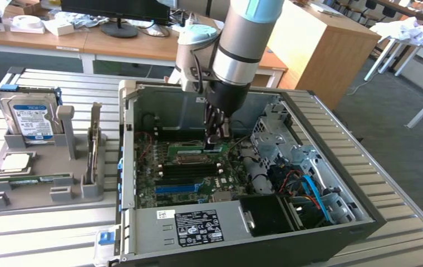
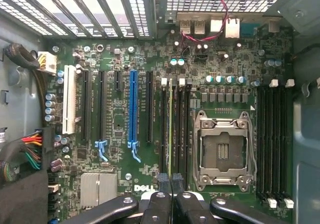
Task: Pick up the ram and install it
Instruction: 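Insert the ram into the slot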
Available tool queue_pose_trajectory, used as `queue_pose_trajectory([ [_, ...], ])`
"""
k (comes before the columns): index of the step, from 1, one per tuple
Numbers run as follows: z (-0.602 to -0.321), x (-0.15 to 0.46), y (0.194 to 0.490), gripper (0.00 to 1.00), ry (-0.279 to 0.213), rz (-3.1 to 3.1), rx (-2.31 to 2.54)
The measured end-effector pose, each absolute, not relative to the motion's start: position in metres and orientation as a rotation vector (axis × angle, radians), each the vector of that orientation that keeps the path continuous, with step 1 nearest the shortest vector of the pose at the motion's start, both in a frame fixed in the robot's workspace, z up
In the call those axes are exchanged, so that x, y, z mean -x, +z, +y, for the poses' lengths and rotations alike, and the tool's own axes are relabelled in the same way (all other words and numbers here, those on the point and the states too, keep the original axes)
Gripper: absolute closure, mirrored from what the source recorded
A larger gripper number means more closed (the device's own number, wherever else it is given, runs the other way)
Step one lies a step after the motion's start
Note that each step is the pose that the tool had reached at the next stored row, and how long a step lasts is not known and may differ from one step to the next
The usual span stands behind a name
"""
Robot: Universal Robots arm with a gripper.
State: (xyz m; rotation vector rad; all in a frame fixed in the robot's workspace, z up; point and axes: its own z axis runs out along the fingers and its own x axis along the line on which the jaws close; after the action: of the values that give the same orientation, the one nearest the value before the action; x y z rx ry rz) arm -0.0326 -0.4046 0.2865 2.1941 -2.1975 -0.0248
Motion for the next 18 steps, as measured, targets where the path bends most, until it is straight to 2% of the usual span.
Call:
queue_pose_trajectory([
  [18, -0.405, 0.033, 0.271, 0.89, -0.025, -2.198, -2.194],
])
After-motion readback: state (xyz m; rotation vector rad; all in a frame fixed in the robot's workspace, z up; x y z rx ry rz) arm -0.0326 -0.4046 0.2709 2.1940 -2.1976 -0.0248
